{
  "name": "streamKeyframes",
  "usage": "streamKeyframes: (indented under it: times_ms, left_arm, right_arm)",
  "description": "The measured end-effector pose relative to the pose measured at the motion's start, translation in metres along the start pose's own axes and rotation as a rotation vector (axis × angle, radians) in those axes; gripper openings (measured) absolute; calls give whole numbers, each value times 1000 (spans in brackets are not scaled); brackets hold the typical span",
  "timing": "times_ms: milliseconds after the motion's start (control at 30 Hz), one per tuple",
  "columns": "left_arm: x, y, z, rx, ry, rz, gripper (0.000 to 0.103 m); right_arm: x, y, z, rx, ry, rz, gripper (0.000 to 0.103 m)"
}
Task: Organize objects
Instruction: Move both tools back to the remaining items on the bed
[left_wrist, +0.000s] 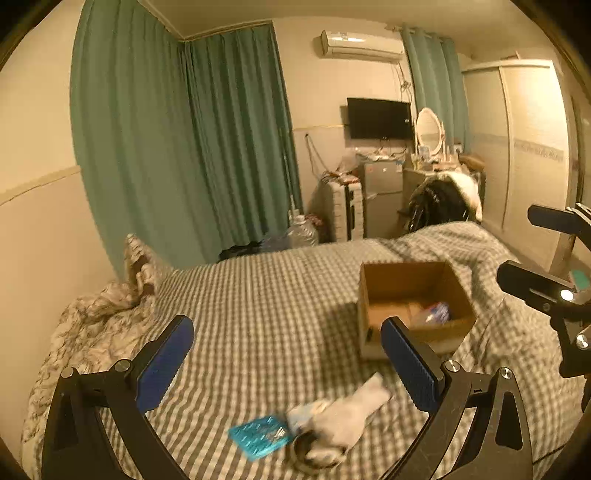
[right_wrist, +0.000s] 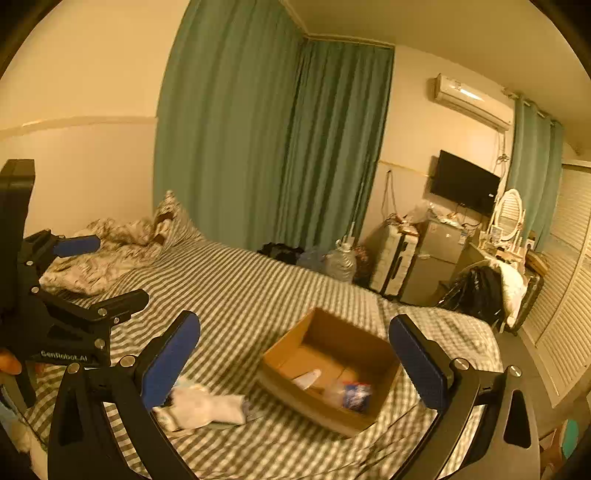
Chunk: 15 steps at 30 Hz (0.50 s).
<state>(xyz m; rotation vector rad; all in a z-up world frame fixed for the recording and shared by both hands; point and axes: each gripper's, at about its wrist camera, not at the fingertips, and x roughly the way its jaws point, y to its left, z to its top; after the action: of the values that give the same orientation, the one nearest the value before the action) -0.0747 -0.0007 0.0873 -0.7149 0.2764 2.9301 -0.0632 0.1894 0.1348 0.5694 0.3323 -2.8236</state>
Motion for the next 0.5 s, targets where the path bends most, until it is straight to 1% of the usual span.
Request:
streamKeyframes:
  times_ms: [133,233,333,400,500]
  left_arm:
    - [9,9,-39,-31,37,37,103]
    - [30,19,-72,-72,94,78,103]
    - [56,27,-100,-103,160,115,103]
    - [64,30,-121,-122,196,114,103]
    - [80,31,-145,-165,250,83,103]
  right_arm:
    - [12,31,-31,7,49,19,103]
    - [29,48,-58,7,101,47,103]
    - [55,57,-85,26,165,77,103]
    - [73,59,-99,35,206,92,103]
    - [101,62,-120,44,270,90,103]
